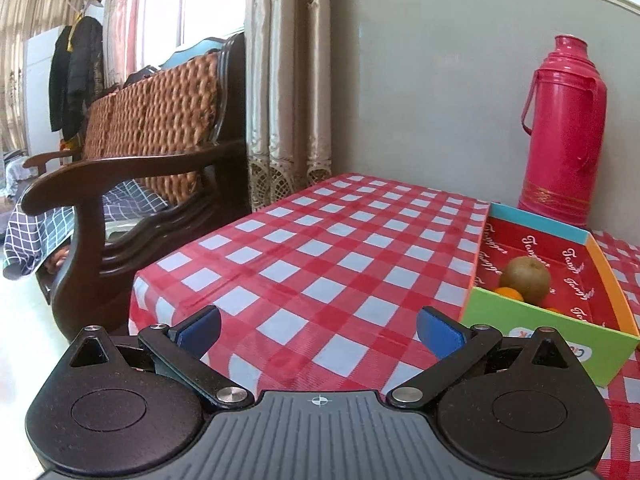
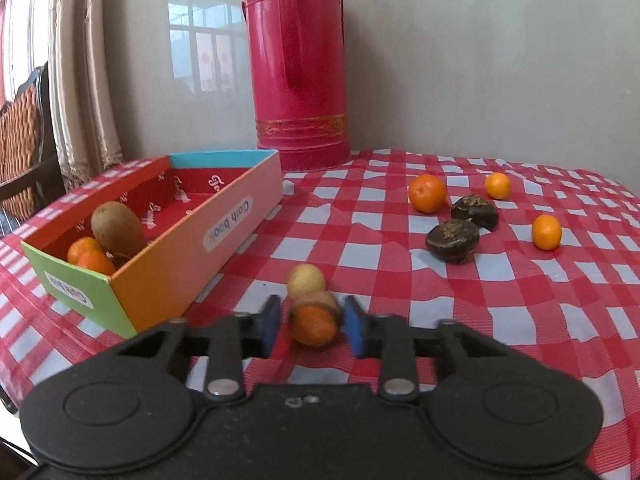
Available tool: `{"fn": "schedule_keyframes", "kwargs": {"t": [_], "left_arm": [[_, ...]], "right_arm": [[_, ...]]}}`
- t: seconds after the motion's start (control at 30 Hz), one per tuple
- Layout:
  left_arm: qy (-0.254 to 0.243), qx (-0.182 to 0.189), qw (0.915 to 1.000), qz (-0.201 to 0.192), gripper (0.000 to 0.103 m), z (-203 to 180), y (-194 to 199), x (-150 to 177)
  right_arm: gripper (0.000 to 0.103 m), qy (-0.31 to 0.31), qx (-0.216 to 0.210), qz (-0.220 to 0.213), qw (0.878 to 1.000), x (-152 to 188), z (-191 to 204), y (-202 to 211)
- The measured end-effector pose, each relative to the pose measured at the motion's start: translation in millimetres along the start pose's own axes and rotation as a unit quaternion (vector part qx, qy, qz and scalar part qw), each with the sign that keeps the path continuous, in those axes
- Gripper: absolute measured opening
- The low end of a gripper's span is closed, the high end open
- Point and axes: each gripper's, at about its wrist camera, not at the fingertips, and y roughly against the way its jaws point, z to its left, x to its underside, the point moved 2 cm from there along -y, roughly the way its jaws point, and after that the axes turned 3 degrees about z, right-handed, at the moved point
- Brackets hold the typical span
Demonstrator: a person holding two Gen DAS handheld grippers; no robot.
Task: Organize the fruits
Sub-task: 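Close the right gripper on the mandarin beside the small yellow fruit, then carry the mandarin into the box and open the right gripper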
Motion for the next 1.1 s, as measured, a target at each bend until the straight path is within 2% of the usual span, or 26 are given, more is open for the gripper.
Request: {"fn": "schedule_keyframes", "kwargs": {"t": [0.33,0.67,1.1], "left_arm": [[0.029,-0.004,0.9995,0.015,0.103,19,-7,1],[0.042,-0.009,0.9989,0.018,0.103,30,-9,3],[0.058,-0.030,0.9976,0.020,0.103,53,-10,7]], "right_arm": [[0.021,-0.011,-0.004,-0.015,1.000,-3,-4,6],[0.021,0.008,-0.015,-0.063,0.998,-10,8,21],[0.021,0.022,-0.082,-0.096,0.992,-30,38,30]]}}
